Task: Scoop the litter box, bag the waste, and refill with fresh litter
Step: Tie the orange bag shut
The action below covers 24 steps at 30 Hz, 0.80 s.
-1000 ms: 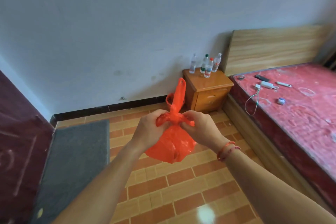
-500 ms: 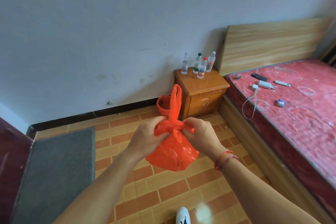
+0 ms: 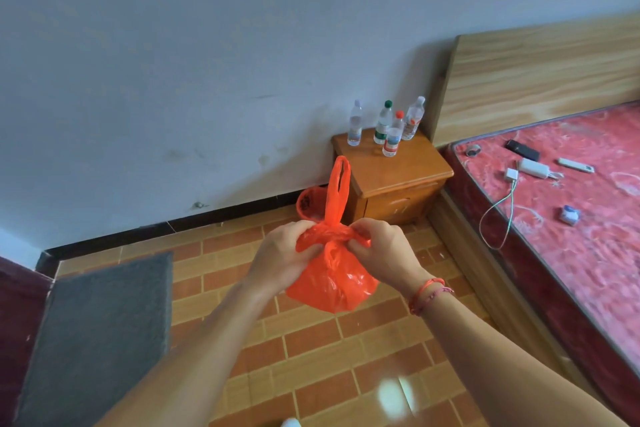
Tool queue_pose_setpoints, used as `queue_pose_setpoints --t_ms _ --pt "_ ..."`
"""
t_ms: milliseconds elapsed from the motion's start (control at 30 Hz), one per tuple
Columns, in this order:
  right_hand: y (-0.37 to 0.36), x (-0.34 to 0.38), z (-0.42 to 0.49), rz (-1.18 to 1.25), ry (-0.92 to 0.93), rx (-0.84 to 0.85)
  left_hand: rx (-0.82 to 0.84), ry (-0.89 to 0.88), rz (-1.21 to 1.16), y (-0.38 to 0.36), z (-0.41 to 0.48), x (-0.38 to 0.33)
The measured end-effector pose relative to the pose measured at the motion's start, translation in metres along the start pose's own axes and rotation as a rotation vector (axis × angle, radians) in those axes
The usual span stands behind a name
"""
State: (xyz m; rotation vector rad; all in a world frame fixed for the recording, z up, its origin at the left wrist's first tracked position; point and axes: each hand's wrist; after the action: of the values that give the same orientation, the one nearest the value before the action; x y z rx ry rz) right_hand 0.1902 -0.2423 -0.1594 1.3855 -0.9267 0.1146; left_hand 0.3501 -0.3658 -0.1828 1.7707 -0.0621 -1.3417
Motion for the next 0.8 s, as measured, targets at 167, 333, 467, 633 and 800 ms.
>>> queue_pose_setpoints --t_ms 167,333,467,633,800 --pt "0.004 -0.008 0.056 -0.009 -0.009 0.018 0.012 0.026 -0.036 0.005 0.054 0.014" --pt "-0.001 -0.01 0.129 -0.011 -0.027 0.046 0.026 0.069 -0.077 0.013 0.12 0.049" --pt "-0.016 -0.015 0.199 -0.016 -0.072 0.064 0.054 0.107 -0.125 0.022 0.184 0.088" --pt "-0.032 -0.022 0.28 0.02 -0.18 0.121 0.102 0.117 -0.159 0.035 0.255 0.125" --pt "-0.042 -0.034 0.348 0.057 -0.267 0.155 0.16 0.126 -0.161 0.039 0.321 0.153"
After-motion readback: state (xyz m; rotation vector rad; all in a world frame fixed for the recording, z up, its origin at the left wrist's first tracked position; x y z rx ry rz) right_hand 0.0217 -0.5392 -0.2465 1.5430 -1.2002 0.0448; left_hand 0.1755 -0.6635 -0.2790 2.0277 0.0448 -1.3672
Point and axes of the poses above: each hand's wrist, its own z-axis towards the middle knuckle, its own y-axis out of the back of the hand, x = y × z, and after that the axes turned 4 degrees about x, right-handed
